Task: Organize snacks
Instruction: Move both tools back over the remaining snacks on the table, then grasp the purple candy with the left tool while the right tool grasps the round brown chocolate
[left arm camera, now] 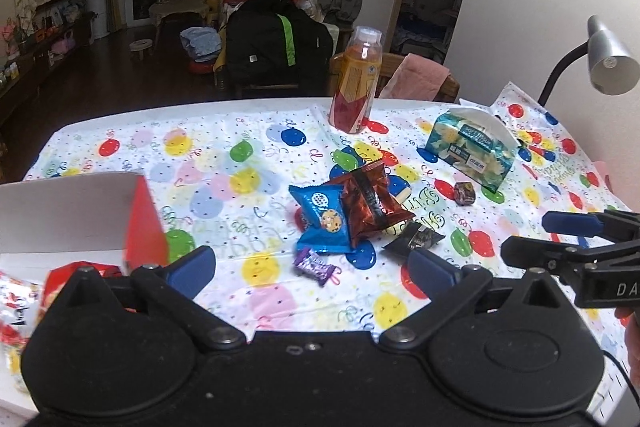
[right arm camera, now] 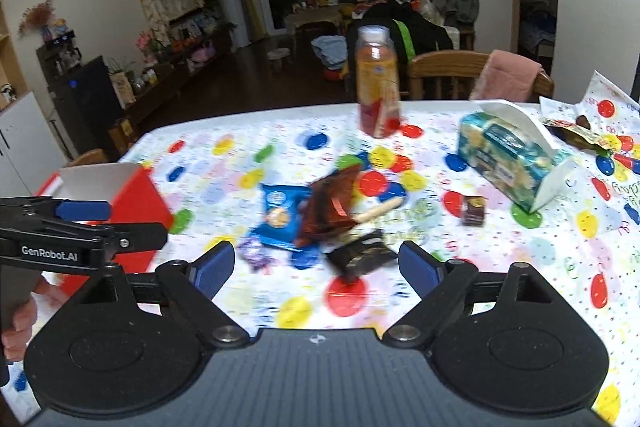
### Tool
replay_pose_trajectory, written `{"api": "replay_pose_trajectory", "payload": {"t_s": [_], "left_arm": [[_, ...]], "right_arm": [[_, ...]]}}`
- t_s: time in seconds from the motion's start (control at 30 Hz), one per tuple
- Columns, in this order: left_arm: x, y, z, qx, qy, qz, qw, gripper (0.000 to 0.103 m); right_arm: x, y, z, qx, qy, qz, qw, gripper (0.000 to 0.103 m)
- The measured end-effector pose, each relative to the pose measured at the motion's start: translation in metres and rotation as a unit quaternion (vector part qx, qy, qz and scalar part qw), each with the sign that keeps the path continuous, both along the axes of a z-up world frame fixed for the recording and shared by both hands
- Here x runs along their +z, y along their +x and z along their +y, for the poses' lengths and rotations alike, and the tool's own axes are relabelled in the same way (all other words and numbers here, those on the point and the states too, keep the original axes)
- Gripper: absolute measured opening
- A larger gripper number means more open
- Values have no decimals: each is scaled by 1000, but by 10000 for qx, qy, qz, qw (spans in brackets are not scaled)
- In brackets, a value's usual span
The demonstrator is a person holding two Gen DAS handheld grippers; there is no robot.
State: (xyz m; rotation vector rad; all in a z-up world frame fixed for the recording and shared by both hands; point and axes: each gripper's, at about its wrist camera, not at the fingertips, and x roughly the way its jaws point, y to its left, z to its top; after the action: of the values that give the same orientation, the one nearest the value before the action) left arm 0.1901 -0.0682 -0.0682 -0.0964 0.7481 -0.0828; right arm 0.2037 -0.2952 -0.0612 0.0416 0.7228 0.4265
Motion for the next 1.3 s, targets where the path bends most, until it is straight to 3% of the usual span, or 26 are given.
{"api": "replay_pose_trajectory", "payload": {"t_s": [0.2, 0.57, 1.03, 1.3], "left_arm": [[-18, 24, -18, 185, 127, 79, 9997, 103], [-61, 67, -29, 597, 230, 570, 9963, 101], [-97, 101, -27, 999, 123, 1151, 9882, 78], [-108, 105, -26, 1134, -16, 1338, 9845, 65]], "right_arm": [[-18, 36, -32, -275, -162, 102, 9994, 89], [-52, 102, -76, -629, -318, 444, 9965, 89], [-93, 166, -80, -833, -757, 687, 9913, 89], [-110, 186, -78, -866, -707, 900, 9896, 67]]}}
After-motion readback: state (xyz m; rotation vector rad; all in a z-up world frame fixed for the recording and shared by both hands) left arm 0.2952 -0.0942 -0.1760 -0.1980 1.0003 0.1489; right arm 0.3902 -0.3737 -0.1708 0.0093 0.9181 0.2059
